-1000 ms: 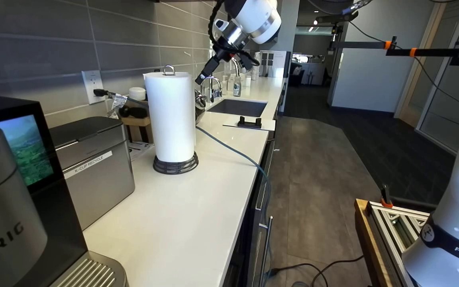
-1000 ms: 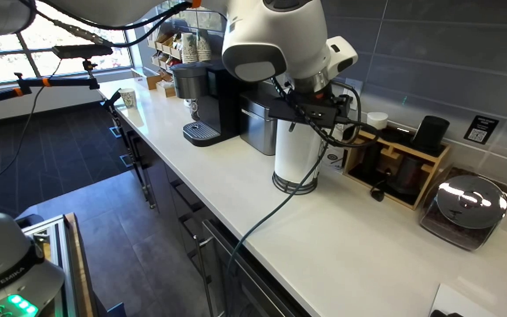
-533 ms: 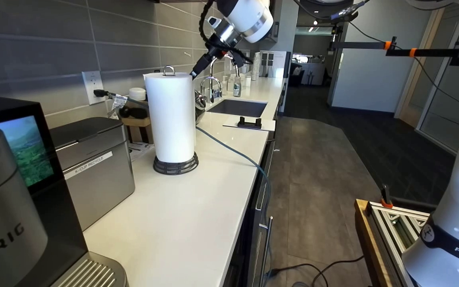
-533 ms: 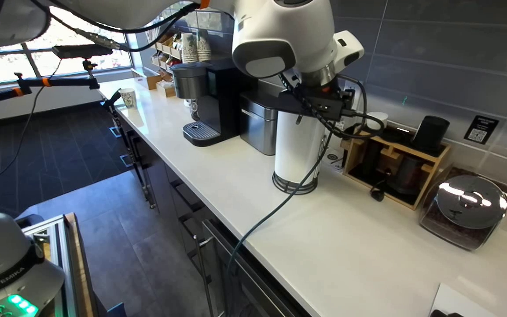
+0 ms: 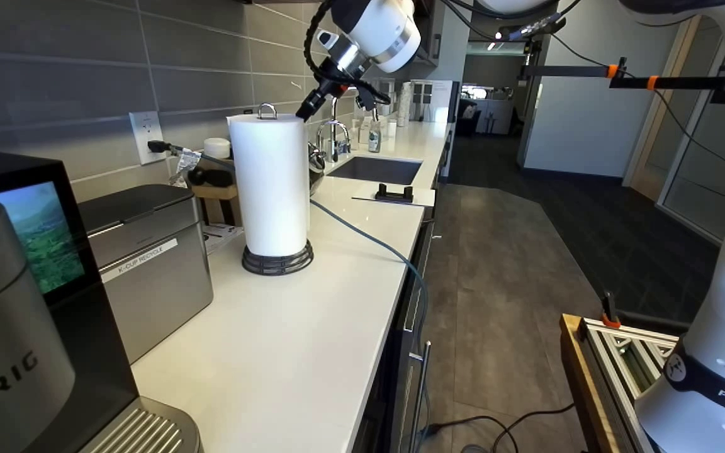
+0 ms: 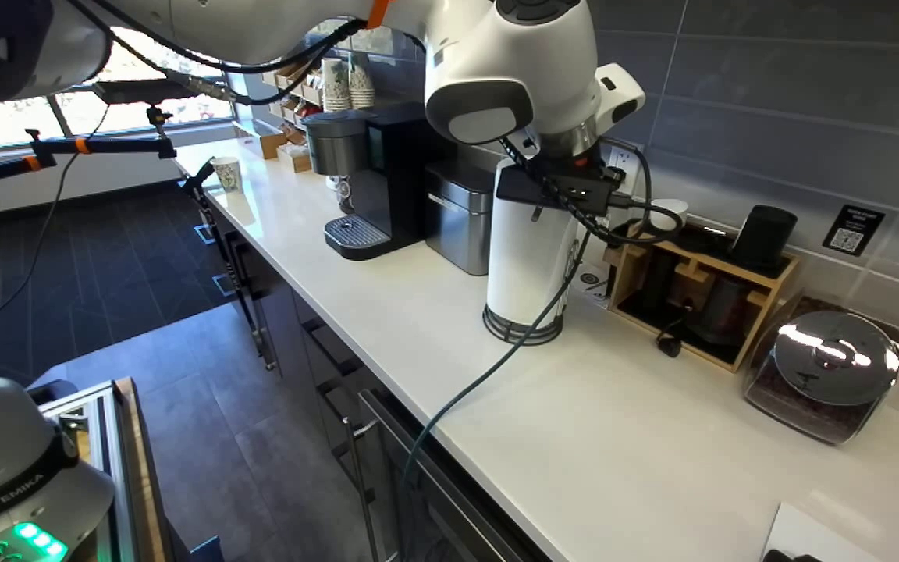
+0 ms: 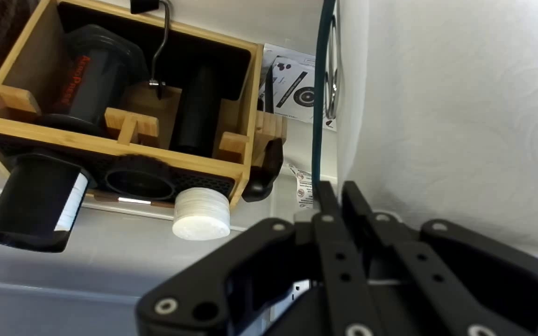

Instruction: Tear one paper towel from the roll.

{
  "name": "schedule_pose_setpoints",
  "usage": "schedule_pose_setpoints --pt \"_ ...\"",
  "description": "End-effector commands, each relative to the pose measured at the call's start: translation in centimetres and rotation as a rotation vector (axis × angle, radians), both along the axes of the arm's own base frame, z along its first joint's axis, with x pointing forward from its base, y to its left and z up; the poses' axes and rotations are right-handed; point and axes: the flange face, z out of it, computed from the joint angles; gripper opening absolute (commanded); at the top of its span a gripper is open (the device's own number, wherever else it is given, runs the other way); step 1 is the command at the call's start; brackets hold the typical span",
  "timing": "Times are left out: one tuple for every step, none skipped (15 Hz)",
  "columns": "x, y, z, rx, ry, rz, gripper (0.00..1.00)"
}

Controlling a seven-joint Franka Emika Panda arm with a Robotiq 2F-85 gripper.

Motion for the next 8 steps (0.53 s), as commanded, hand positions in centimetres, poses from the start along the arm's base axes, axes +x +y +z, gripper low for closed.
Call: schedule_pose_setpoints --pt "0.1 0.0 -0.3 0.021 0.041 0.005 0.0" --pt "-0.2 0.2 -0.3 0.026 0.05 0.003 0.0" --pt "-0.6 0.6 -0.3 0.03 0.067 0.001 0.0" --pt "-1.2 1.0 -0.3 0.031 0.09 0.005 0.0" --pt "-1.6 1.4 -0.4 0.036 0.112 0.005 0.0" --pt "-2.2 1.8 -0.5 0.036 0.134 0.005 0.0" --pt "-2.6 2.2 -0.4 0.032 0.15 0.001 0.0" --pt "-3.3 2.5 -0.1 0.025 0.154 -0.007 0.0"
